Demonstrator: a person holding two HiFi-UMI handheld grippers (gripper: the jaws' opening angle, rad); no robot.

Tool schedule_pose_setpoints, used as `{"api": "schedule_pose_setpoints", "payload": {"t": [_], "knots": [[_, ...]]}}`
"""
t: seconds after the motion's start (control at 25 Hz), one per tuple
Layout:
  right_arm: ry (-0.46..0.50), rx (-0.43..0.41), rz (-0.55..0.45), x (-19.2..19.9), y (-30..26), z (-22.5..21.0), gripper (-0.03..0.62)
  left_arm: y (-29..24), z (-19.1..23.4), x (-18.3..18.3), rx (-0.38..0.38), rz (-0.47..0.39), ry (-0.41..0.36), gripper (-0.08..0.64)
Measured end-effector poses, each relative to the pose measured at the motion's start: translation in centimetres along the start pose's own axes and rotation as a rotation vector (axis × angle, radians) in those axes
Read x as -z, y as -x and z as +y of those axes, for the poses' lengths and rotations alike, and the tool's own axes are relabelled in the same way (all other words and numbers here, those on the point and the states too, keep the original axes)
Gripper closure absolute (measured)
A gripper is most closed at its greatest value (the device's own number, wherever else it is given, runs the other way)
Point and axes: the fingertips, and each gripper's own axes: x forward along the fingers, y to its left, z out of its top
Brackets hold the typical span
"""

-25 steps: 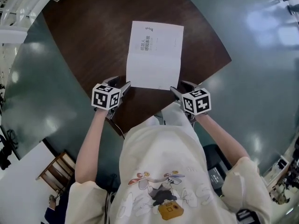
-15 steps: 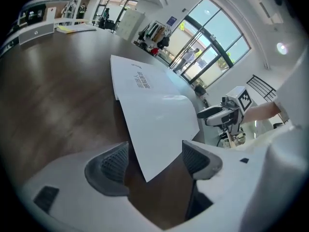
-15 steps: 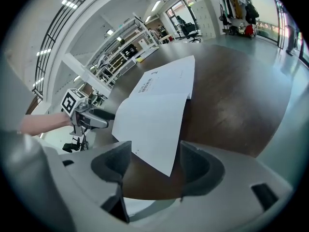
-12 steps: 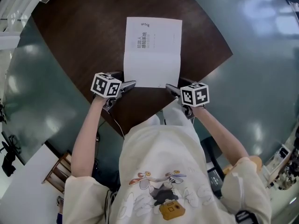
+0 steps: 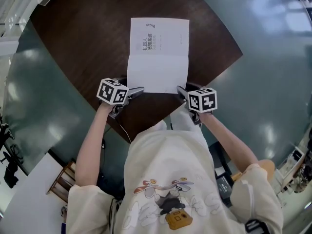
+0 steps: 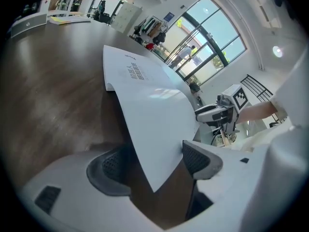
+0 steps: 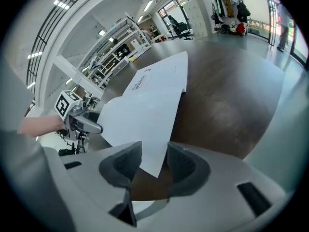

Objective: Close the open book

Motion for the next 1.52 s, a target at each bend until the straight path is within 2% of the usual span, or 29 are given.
{"api": "schedule_pose_setpoints", "payload": {"t": [0.04,0.16,0.48,0.64,0.72,0.8,0.84,0.96,1.08,1.16,1.28,1.52], "knots": [[-0.011,0.014,-0.007,-0.1,0.2,-0.3,0.441,-0.1,-0.3,0.1,0.008,0.002,-0.003,0.216],[-0.028,0.032,-0.031,-0.6,0.9,-0.9,0.492,-0.3,-1.2,0.3,0.026,-0.003,-0.007,0.216],[-0.040,0.024,-0.100,-2.8,3.2,-0.7,0.535,1.1,-2.1,1.1,0.011,-0.058,0.020,0.218],[-0.010,0.020,-0.126,-4.1,4.4,-0.5,0.537,1.9,-2.9,0.7,0.017,-0.145,0.082,0.225],[-0.005,0.009,-0.140,-4.8,4.9,-0.3,0.537,2.6,-2.8,0.1,0.011,-0.205,0.132,0.261],[-0.005,0.001,-0.153,-5.3,5.2,-0.1,0.537,3.4,-2.2,-0.4,0.009,-0.273,0.193,0.367],[-0.005,-0.002,-0.160,-5.6,5.3,0.0,0.537,3.8,-2.1,-0.6,0.022,-0.302,0.224,0.397],[-0.005,-0.007,-0.180,-6.2,6.0,0.2,0.537,4.7,-2.4,-1.4,0.076,-0.351,0.284,0.433],[0.006,-0.010,-0.191,-6.5,6.4,0.4,0.515,5.5,-2.5,-2.4,0.075,-0.372,0.270,0.454],[0.022,-0.016,-0.186,-6.4,6.6,0.6,0.432,6.0,-2.3,-3.2,0.059,-0.384,0.251,0.469],[0.026,-0.029,-0.171,-5.9,6.7,1.2,0.374,6.8,-2.2,-4.6,0.060,-0.420,0.248,0.476],[-0.020,-0.058,-0.192,-6.2,6.5,1.8,0.359,7.4,-2.0,-7.6,0.065,-0.469,0.233,0.476]]}}
